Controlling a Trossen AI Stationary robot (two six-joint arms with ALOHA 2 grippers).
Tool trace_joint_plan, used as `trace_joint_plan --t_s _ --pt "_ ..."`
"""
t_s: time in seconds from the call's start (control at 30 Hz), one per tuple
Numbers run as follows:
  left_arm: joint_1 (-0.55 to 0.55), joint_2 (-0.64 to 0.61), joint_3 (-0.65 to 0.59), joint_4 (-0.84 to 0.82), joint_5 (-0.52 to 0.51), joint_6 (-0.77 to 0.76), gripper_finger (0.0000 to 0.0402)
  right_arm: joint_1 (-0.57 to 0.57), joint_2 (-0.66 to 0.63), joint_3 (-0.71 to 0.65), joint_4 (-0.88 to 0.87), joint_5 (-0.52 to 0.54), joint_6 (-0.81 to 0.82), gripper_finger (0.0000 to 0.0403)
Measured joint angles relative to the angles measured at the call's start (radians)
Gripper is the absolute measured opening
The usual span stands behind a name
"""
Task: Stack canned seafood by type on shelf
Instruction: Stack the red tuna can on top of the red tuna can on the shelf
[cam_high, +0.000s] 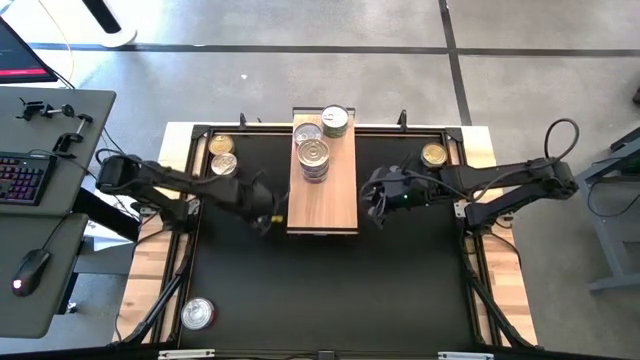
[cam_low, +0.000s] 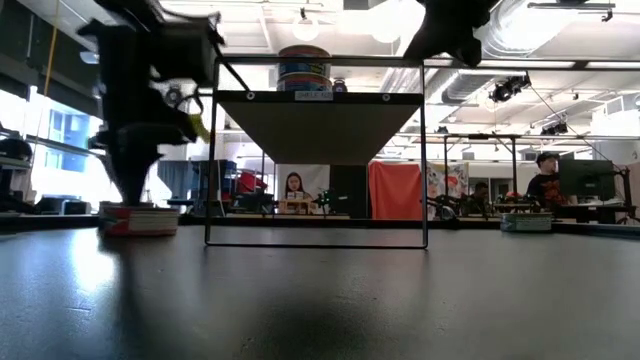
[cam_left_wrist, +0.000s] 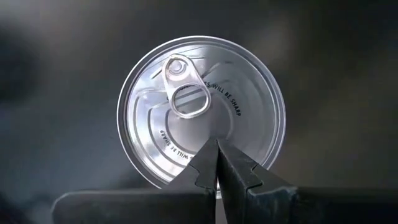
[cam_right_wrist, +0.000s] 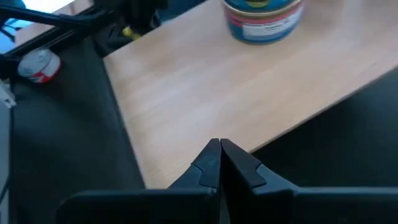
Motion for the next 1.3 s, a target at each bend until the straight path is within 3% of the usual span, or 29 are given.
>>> trace_joint_plan --t_s 0.37,0.53,0.63,1.0,1.13,1.3 --pt "-0.473 0.000 -0.001 0.019 0.125 -0.405 0.0000 0.108 0.000 0.000 0.015 0.004 -0.011 0.0000" --pt "-0.640 0.005 -0.003 0.208 0.118 -0.443 0.0000 0.192 0.000 0.000 0.016 0.003 0.080 0.0000" --pt "-0.705 0.027 -0.003 0.330 0.060 -0.399 0.0000 0.254 0.000 -0.001 0.016 0.019 0.206 0.0000" --pt "-0.718 0.250 0.008 0.815 -0.031 -0.100 0.0000 0.510 0.081 -0.001 0.015 0.287 0.747 0.0000" --pt "-0.685 0.327 0.055 0.908 -0.036 0.004 0.0000 0.570 0.160 -0.001 0.008 0.254 0.892 0.0000" --pt "-0.618 0.406 0.158 0.901 -0.069 0.165 0.0000 0.587 0.286 -0.001 0.018 0.100 1.023 0.0000"
